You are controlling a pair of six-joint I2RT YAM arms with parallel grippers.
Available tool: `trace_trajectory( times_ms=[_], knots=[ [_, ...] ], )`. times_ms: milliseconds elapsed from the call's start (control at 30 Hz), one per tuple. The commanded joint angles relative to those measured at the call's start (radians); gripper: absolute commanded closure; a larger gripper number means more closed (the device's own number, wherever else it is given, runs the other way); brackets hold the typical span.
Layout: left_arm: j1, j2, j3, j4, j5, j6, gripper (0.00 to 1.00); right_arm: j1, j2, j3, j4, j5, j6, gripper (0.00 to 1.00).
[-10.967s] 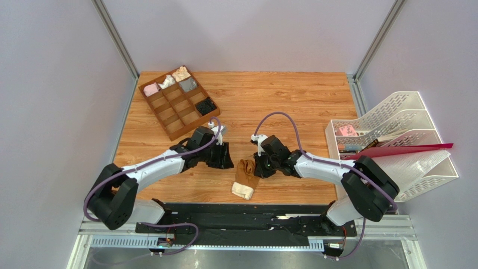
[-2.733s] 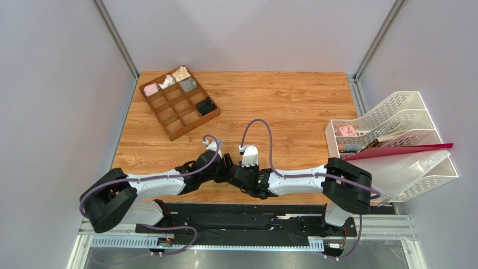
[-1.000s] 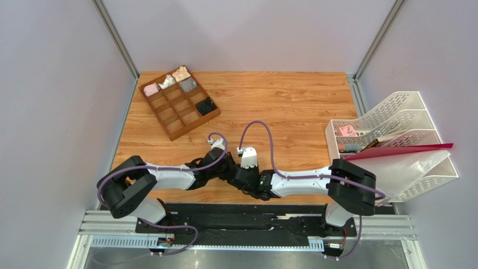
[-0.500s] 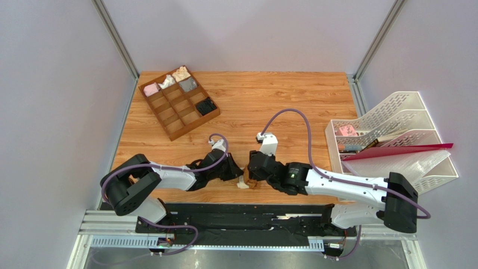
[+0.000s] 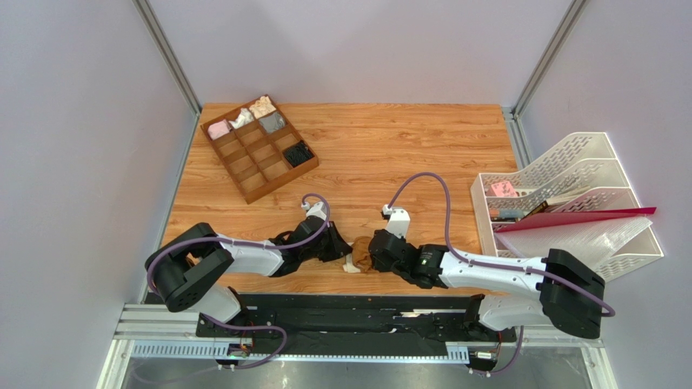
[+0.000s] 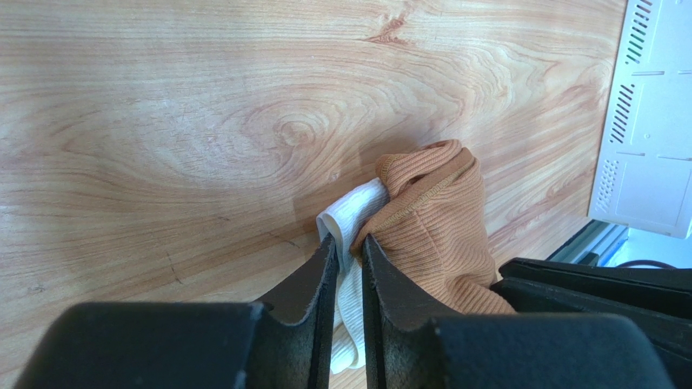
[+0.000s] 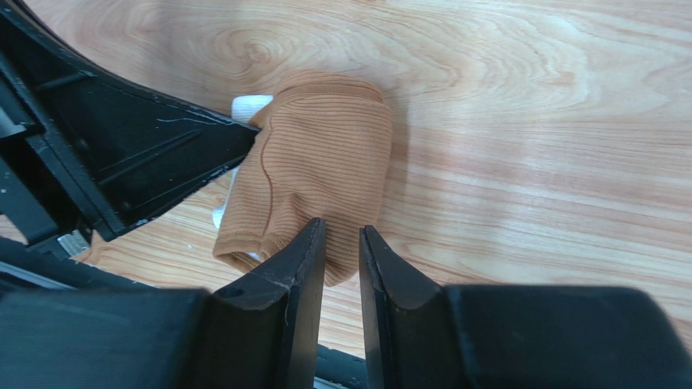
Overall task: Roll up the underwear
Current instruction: Roll the underwear to the center of the board.
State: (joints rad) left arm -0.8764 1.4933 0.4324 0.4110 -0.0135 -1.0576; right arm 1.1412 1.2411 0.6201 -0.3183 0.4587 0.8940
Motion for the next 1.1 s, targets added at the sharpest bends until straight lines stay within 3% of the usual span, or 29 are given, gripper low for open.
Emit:
trace_trajectory(
  times_ms=[0, 233, 667, 767, 800, 900, 1067],
  knots=[
    [-0.004, 0.004, -0.024, -0.032, -0.003, -0.002, 0.80, 0.002, 0.000, -0.003, 0.105, -0.009, 0.025, 0.74],
    [-0.006, 0.002, -0.024, -0.032, -0.005, -0.007, 0.80, 0.008, 0.041, 0.007, 0.134, -0.043, -0.001, 0.74],
    [-0.004, -0.002, -0.026, -0.029, 0.004, -0.019, 0.79, 0.077, 0.262, 0.128, 0.116, -0.057, -0.021, 0.75],
    [-0.004, -0.051, -0.029, -0.046, -0.002, -0.027, 0.71, 0.078, 0.297, 0.150, 0.076, -0.038, -0.004, 0.76],
    [-0.004, -0.071, -0.029, -0.085, -0.022, -0.025, 0.63, 0.080, 0.305, 0.151, 0.065, -0.026, 0.000, 0.76],
    [-0.006, -0.168, -0.020, -0.188, -0.052, -0.012, 0.51, 0.081, 0.307, 0.152, 0.030, -0.005, 0.025, 0.76],
    [-0.004, -0.284, -0.024, -0.305, -0.100, -0.012, 0.43, 0.080, 0.296, 0.147, 0.018, 0.006, 0.031, 0.76]
  ],
)
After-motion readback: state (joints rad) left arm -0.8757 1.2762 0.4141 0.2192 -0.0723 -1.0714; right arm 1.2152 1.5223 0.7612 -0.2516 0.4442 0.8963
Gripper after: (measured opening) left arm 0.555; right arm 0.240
